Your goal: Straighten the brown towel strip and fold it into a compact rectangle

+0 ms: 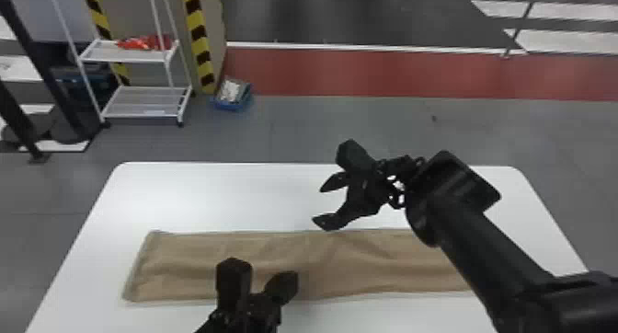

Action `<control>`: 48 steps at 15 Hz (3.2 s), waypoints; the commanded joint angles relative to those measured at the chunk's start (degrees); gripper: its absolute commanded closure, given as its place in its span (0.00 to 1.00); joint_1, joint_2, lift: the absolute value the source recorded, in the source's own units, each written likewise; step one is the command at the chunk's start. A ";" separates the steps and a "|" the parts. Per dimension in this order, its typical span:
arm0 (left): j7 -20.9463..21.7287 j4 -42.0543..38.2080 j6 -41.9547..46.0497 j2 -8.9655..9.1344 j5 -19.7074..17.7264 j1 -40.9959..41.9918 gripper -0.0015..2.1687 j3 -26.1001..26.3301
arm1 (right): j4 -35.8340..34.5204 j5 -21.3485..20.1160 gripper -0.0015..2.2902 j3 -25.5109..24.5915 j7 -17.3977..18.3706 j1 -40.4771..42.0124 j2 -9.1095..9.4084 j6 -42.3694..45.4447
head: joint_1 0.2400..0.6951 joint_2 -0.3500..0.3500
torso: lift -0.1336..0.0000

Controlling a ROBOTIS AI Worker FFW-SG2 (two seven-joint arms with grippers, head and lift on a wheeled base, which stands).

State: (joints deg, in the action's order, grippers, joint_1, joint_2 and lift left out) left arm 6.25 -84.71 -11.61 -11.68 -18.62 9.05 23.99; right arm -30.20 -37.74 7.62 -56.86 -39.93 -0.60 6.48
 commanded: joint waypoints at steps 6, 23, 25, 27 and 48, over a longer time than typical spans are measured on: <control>-0.18 2.01 -2.59 0.43 1.30 -0.88 0.79 -0.17 | 0.58 -0.85 0.23 4.78 -2.55 -0.67 0.66 1.82 | 1.00 0.55 | 1.00; -2.29 7.90 5.67 4.56 2.27 -5.62 0.79 6.42 | -4.08 0.82 0.23 2.75 -3.87 1.61 0.66 1.29 | 1.00 0.40 | 1.00; -2.29 7.63 7.07 4.39 2.01 -5.18 0.79 4.31 | -7.68 0.91 0.23 -0.06 -3.96 3.72 0.66 0.41 | 1.00 0.42 | 1.00; -2.29 7.99 7.07 4.21 2.54 -5.18 0.79 1.24 | -8.48 0.91 0.23 -1.90 -4.66 4.07 0.66 0.41 | 1.00 0.43 | 1.00; -5.55 23.01 8.48 9.92 7.63 -13.18 0.79 8.44 | -14.19 2.49 0.23 -4.19 -8.80 6.27 0.66 -1.52 | 1.00 0.42 | 1.00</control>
State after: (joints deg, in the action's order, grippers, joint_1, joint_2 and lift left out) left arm 0.69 -62.47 -3.68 -2.62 -11.52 -3.85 32.19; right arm -43.53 -35.34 3.50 -65.53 -34.13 -0.09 5.15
